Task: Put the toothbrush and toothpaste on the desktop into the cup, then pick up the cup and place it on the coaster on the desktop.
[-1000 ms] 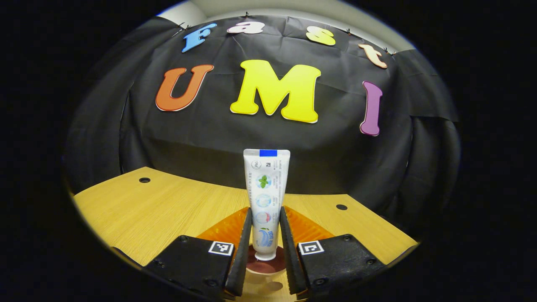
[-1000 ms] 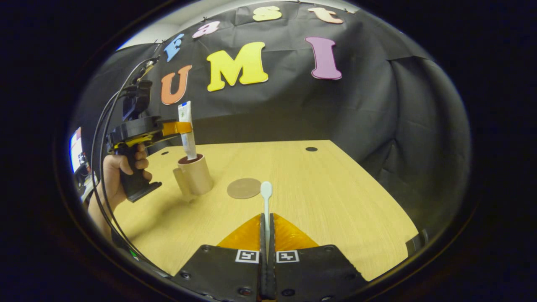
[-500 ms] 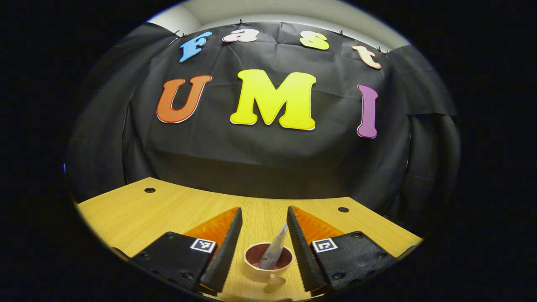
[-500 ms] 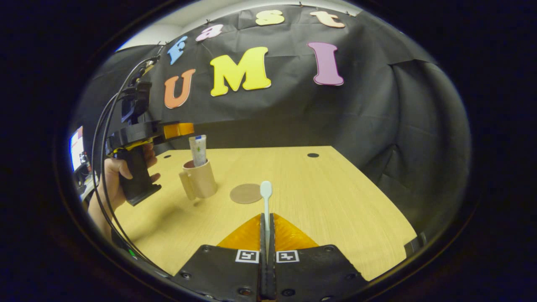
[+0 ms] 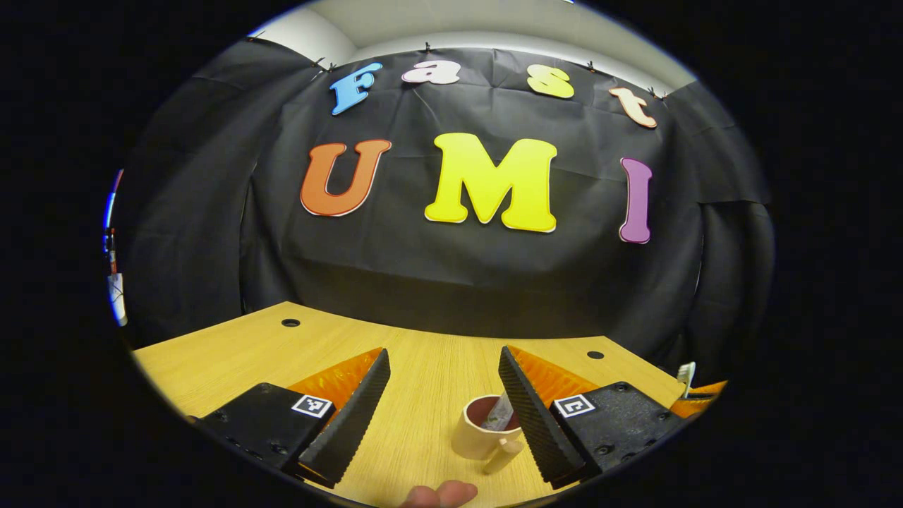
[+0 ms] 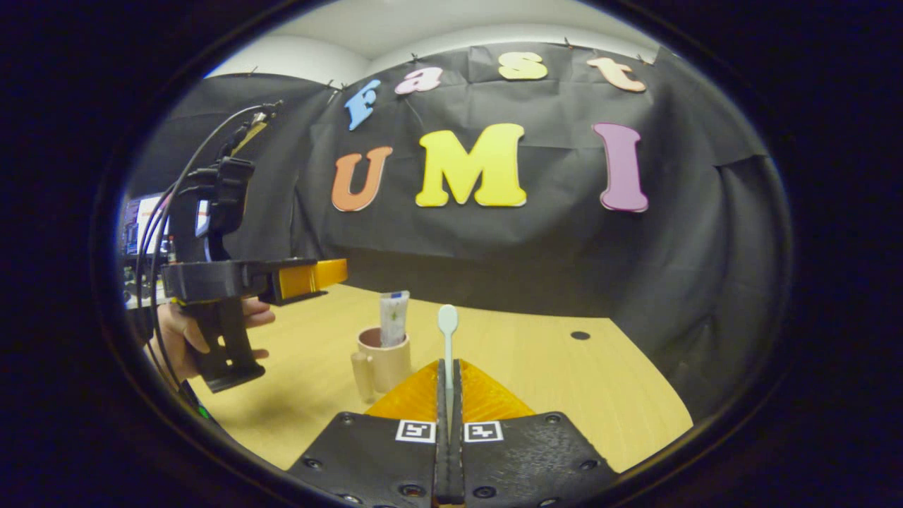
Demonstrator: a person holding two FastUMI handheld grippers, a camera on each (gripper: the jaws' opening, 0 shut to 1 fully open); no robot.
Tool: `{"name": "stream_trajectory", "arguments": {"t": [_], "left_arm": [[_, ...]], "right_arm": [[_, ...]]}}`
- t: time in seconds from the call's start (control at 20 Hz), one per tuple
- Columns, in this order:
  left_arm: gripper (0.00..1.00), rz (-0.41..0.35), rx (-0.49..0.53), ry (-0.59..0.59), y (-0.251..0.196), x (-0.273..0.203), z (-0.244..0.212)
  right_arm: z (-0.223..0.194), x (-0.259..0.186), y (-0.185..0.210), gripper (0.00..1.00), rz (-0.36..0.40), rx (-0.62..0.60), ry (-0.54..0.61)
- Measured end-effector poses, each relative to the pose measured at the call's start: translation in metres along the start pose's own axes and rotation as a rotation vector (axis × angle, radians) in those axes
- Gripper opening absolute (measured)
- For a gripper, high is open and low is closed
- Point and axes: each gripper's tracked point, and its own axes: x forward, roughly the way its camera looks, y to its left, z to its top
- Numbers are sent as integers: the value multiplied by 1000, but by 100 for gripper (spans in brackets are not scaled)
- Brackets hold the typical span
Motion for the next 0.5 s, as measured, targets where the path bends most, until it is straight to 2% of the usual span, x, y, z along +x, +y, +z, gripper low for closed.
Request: {"name": "stream_trajectory", "arguments": {"t": [0.25, 0.35, 0.5], "left_arm": [[98, 48, -21, 25, 32, -20, -13], [98, 66, -30, 46, 44, -24, -26], [99, 72, -42, 84, 52, -30, -40]], "right_arm": [[47, 68, 55, 0, 114, -44, -140], [54, 104, 74, 2, 152, -49, -162], [58, 146, 95, 0, 183, -72, -177]]}}
